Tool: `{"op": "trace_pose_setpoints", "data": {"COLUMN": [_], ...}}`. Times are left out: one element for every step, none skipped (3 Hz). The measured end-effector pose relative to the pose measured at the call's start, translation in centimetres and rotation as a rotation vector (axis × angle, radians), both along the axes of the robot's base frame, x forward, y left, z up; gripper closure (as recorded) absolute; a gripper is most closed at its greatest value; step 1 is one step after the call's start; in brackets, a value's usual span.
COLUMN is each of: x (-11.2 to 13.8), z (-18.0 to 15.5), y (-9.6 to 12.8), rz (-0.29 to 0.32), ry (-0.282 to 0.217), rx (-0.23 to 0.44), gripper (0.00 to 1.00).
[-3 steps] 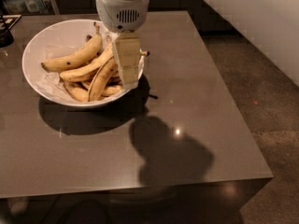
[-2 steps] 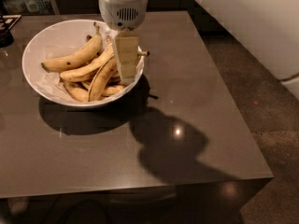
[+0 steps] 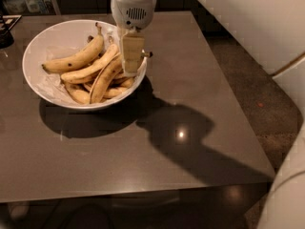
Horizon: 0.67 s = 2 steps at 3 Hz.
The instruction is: Pick banana from white bowl
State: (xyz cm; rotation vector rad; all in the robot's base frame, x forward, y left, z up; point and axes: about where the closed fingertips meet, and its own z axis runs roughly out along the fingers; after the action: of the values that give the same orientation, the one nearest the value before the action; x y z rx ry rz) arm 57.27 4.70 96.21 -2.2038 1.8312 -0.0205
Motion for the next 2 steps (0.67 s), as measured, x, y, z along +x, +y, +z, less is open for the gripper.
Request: {"op": "trace_pose_setpoints", "data": {"x": [0.68,1.27], "z": [-0.65,-1.38], "y": [0.16,0.47], "rz": [-0.003,-0.001], "ry": [0.023,0.042], "rx": [0.008,0.009], "gripper": [0.3,0.3]}}
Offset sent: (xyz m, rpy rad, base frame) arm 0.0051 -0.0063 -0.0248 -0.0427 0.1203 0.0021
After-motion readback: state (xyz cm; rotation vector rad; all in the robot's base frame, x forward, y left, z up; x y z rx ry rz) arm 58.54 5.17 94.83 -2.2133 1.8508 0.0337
